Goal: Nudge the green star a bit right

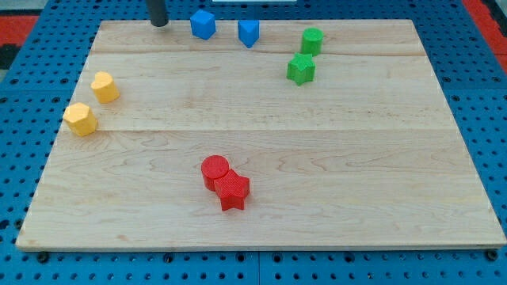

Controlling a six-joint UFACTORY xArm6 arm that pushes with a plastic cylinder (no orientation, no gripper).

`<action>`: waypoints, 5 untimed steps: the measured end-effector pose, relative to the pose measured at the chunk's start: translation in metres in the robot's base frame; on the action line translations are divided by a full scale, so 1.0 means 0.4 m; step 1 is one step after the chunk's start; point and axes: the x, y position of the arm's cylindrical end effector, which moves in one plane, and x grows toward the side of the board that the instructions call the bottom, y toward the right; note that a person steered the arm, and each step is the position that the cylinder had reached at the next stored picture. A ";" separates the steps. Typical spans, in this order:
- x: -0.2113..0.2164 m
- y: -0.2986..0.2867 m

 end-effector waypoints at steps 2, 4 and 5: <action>0.018 0.180; 0.185 0.305; 0.254 0.305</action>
